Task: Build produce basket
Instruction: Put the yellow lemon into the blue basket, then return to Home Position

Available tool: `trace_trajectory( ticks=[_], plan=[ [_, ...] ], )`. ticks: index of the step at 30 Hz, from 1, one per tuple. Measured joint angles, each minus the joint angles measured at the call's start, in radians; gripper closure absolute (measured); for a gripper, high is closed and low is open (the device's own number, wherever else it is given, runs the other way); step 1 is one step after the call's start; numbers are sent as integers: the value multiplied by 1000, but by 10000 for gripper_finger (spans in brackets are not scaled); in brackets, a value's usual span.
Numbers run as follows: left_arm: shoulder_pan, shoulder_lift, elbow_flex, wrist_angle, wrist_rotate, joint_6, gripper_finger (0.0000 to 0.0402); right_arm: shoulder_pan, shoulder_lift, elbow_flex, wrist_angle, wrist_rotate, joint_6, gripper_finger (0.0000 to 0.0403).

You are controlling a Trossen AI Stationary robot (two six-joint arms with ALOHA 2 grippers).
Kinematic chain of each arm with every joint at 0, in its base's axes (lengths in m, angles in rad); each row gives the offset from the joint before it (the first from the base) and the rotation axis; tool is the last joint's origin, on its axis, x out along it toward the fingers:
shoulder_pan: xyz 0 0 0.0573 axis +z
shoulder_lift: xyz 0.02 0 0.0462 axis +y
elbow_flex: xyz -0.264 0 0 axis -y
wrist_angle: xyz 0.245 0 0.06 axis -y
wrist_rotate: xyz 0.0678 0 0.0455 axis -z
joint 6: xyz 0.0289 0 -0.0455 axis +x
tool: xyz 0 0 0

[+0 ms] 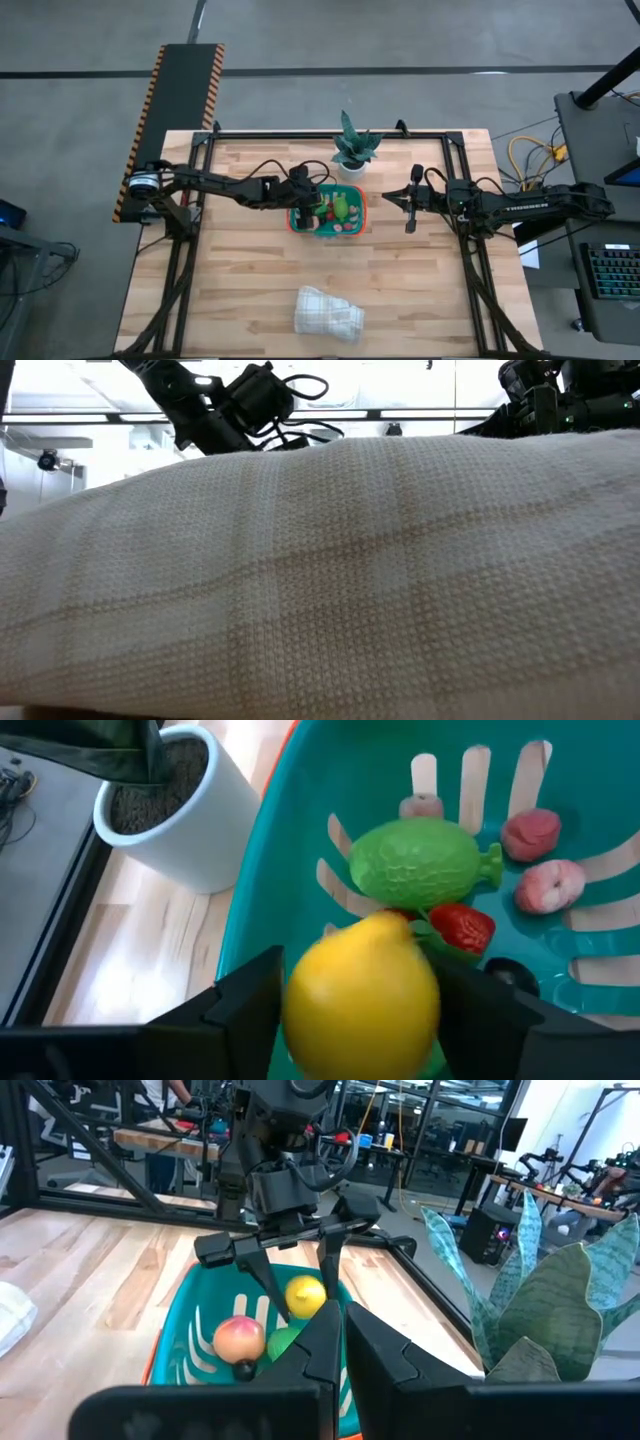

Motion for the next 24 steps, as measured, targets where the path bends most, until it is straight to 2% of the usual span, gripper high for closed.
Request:
trace_trajectory(
  ticks=[13,16,24],
  plan=[
    [-2,0,32,9,27,-1,174,0,0,0,0,0,0,394],
    [-5,0,49,64,105,-3,175,0,0,0,0,0,0,394],
    [-5,-15,76,286,437,0,209,0,0,0,0,0,0,394]
  ],
)
